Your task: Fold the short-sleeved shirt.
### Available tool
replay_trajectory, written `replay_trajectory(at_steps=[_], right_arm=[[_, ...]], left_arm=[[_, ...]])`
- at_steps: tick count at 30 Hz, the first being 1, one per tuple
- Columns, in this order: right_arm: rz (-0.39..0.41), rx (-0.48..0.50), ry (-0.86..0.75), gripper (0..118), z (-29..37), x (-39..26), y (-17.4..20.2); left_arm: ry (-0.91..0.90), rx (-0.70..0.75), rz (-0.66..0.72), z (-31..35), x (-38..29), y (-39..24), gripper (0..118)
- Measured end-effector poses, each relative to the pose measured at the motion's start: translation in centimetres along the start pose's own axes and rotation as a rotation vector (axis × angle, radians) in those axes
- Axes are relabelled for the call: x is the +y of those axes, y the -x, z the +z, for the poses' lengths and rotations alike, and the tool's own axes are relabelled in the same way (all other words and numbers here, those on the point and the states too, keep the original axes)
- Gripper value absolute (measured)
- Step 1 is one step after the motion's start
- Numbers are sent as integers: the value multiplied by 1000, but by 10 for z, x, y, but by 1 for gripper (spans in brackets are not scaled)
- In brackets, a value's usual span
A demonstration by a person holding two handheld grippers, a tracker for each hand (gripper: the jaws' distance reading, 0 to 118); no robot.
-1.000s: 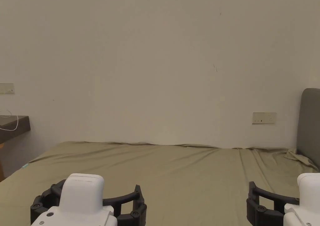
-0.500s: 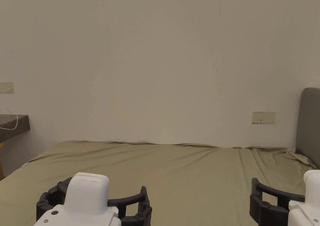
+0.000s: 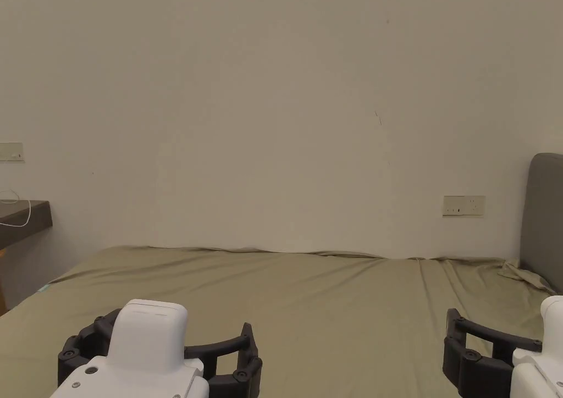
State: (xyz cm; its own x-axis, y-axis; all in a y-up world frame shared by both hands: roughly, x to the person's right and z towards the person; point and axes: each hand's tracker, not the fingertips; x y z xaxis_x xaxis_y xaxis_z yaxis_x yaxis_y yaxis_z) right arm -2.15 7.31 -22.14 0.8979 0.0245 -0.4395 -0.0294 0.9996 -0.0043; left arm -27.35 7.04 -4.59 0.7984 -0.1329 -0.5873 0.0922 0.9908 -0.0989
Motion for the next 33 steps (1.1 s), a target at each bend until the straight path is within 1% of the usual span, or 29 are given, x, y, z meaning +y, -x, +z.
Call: replay_trajectory(at_steps=[4, 9, 11, 15, 17, 18, 19, 20, 21, 22, 24, 26, 30, 32, 33], right_arm=[[-12, -6, -14, 118, 0, 1, -1], [-52, 52, -35, 118, 3, 2, -3], [-67, 56, -49, 118, 4, 2, -3], [-57, 64, -30, 118, 3, 1, -3], [-43, 77, 38, 118, 1, 3, -5], [-46, 90, 49, 105, 1, 2, -7], [-50, 97, 40, 63, 2, 1, -8], [-49, 96, 39, 2, 3, -1, -8], [-41, 80, 41, 2, 2, -3, -7], [-35, 39, 53, 2, 1, -7, -8], [-52, 68, 74, 2, 0, -13, -14], [-64, 50, 92, 2, -1, -17, -22], [-31, 0, 108, 2, -9, -18, -31], [-11, -2, 119, 2, -22, -17, -23], [12, 17, 127, 2, -31, -16, -11]], left_arm=[[5, -8, 12, 0, 0, 1, 118], [2, -3, 18, -1, 2, 2, 118], [1, -1, 17, -1, 2, 2, 118], [-3, 10, -3, 1, 2, 0, 118], [14, 8, -21, 0, 1, 0, 118], [77, 14, -38, -1, 1, -1, 92], [67, -42, -42, -3, 3, 0, 33], [70, -76, -30, -4, 3, 1, 0], [91, -55, -12, -10, 2, 2, 0], [97, 2, 10, -15, -5, 1, 0], [98, -21, -2, -23, -11, -1, 0], [103, -24, -15, -28, -16, -6, 0], [118, -79, 4, -26, -12, -8, 0], [126, -68, 0, -17, -7, 6, 0], [131, -18, -2, -9, -7, 20, 0]])
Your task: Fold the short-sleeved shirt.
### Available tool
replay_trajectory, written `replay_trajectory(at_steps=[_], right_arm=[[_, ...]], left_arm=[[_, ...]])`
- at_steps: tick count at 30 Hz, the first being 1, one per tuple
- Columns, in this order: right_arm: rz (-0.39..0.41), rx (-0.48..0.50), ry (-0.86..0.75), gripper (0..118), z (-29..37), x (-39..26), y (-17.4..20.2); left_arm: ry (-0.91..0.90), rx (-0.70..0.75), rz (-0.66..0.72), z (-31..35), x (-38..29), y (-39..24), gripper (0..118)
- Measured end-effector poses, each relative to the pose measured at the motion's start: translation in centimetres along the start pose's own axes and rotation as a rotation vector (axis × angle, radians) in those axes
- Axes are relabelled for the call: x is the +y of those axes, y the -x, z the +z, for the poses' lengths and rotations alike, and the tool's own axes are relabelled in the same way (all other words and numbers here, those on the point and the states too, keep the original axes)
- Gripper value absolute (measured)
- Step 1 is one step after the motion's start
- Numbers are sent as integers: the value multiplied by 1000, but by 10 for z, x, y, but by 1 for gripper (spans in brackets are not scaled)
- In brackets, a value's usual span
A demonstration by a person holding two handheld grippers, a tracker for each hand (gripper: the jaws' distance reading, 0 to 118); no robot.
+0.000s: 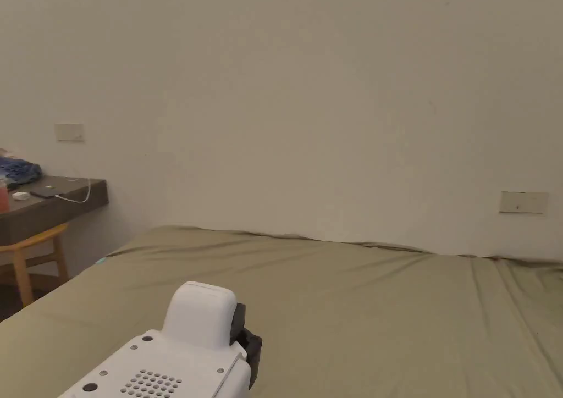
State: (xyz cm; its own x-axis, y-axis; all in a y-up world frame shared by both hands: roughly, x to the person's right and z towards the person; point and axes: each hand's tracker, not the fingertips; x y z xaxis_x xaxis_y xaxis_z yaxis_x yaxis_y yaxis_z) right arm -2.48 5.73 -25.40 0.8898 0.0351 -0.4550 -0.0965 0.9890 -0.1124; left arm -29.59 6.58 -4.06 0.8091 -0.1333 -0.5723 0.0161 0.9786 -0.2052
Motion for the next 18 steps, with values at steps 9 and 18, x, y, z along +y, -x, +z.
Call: replay_trajectory(at_steps=[9, 18], right_arm=[[33, 891, -17, 2, 29, 14, 201], [127, 958, 6, 2, 25, -6, 245]], left_arm=[[57, 592, 65, 111, -31, 160, 0], [166, 490, 90, 65, -61, 192, 0]])
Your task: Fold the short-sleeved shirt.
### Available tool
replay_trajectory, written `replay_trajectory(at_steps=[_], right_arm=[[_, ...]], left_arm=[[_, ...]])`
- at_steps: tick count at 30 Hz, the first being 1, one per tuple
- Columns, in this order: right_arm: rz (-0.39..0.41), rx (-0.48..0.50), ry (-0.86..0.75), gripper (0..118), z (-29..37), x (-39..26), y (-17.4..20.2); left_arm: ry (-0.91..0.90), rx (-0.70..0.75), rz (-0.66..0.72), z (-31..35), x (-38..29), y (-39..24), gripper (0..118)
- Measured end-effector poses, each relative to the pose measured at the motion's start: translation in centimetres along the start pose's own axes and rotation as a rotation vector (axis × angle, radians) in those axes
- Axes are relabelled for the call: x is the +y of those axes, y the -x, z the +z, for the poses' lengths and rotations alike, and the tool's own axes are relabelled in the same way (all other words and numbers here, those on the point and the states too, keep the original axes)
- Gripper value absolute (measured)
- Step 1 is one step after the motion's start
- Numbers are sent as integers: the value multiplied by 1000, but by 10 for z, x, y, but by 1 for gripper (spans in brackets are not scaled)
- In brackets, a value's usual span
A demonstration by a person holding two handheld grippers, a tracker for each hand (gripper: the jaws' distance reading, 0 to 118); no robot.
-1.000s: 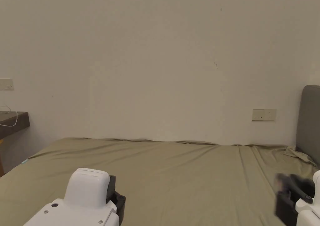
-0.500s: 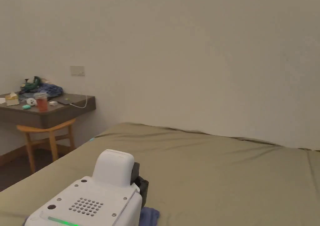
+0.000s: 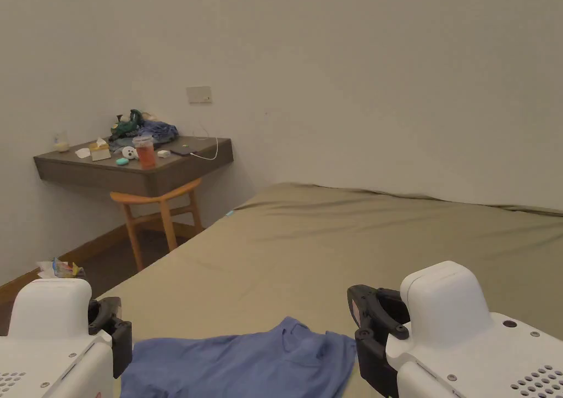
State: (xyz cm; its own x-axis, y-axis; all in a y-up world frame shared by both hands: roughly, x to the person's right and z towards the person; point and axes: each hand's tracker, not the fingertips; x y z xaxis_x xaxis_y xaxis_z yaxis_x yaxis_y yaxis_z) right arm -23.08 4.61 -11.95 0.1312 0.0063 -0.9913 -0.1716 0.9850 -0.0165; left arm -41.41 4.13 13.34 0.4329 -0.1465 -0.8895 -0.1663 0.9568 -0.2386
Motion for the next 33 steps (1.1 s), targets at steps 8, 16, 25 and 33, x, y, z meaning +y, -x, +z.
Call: replay_trajectory(at_steps=[8, 16, 25, 33], right_arm=[[-40, -98, 180, 2, -70, -45, -35], [-109, -141, 380, 2, -139, -103, -75], [-118, -228, 480, 2, -139, -143, -114], [-99, -268, 479, 2, -105, -144, -121]], left_arm=[[240, -211, -8, -141, -56, -78, 0], [475, -366, 11, -269, -139, -152, 0], [519, -412, -221, -304, -162, -222, 118], [537, -350, -3, -352, -200, -198, 10]])
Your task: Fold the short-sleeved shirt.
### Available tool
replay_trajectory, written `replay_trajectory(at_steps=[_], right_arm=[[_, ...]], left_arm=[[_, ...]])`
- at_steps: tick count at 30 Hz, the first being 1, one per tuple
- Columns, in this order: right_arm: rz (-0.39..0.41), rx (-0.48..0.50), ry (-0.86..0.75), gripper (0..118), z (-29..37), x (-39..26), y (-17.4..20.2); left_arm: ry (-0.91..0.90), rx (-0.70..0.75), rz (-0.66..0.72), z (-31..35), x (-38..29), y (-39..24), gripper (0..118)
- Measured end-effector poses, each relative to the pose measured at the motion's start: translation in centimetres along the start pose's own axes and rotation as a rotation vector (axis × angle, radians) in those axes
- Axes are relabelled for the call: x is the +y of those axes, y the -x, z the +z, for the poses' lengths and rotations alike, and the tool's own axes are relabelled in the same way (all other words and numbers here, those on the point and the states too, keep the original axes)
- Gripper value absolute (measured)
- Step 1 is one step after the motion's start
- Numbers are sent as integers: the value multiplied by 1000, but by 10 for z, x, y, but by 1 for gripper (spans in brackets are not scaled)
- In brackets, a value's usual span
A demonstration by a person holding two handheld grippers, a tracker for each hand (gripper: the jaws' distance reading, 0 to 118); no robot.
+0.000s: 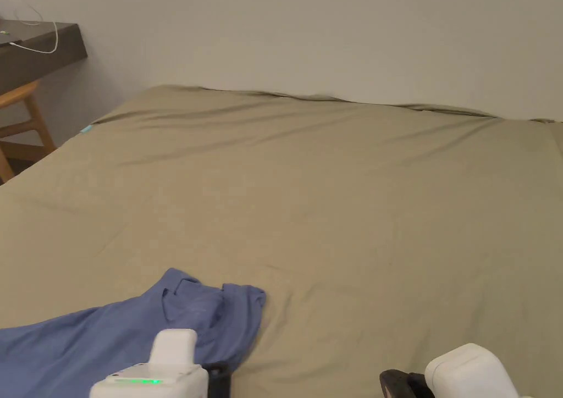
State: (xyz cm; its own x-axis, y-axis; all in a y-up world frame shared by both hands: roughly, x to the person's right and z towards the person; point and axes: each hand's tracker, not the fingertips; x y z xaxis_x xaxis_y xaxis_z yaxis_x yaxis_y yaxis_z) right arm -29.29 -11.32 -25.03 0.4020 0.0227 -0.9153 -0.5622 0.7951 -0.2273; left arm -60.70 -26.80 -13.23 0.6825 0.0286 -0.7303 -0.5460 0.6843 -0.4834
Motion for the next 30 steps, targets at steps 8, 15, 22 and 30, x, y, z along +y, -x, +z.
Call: replay_trajectory(at_steps=[8, 15, 22, 30], right_arm=[[-163, -122, -133, 2, 61, -13, -39], [-257, -421, -197, 2, 159, -28, -119], [-298, -720, -276, 2, 298, -57, -171], [-280, -924, -332, 2, 400, -80, -167]], left_arm=[[108, -145, 327, 5, 31, 57, 6], [-41, -110, 109, 64, 106, -58, 6], [-181, -499, -73, 171, 132, -265, 6], [-181, -731, -167, 261, 99, -403, 6]])
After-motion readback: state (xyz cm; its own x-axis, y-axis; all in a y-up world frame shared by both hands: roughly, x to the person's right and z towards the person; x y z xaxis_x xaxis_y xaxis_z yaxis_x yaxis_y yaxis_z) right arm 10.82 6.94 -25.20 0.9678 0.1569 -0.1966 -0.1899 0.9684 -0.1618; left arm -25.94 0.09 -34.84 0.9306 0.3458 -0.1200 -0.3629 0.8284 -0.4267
